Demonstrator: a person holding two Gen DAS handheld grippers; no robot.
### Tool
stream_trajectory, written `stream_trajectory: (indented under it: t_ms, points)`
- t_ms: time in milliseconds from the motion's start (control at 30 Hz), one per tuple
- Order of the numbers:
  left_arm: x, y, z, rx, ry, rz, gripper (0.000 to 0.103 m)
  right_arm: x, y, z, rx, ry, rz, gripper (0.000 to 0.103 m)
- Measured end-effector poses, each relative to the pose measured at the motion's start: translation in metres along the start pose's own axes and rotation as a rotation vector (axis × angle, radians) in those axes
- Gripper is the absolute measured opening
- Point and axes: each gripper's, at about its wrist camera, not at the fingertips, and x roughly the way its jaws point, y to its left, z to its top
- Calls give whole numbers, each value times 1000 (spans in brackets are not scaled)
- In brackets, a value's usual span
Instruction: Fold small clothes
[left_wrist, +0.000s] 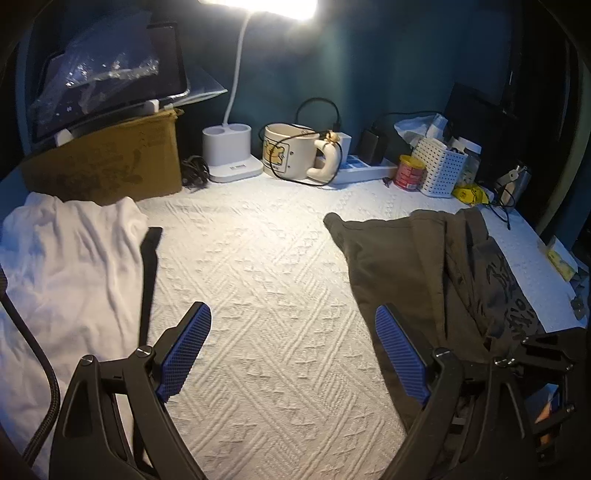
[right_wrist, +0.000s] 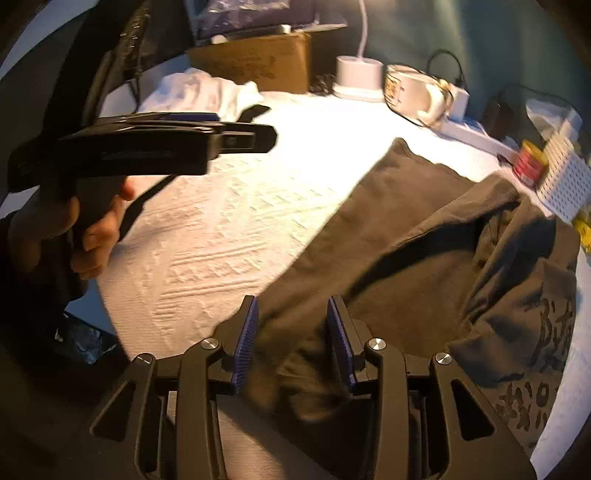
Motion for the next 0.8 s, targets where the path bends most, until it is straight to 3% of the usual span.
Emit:
stream_trajectory:
  t_ms: [167, 400, 800]
  points:
    - [-8, -6, 3, 14, -8, 9, 90, -18, -7, 0, 27, -61, -18, 42]
    - [-2, -38, 9, 70, 14, -8, 90, -44, -50, -14, 131, -123, -85, 42]
    - [46, -106, 27, 203, 105, -57, 90, -63, -139, -49, 326, -164, -179, 42]
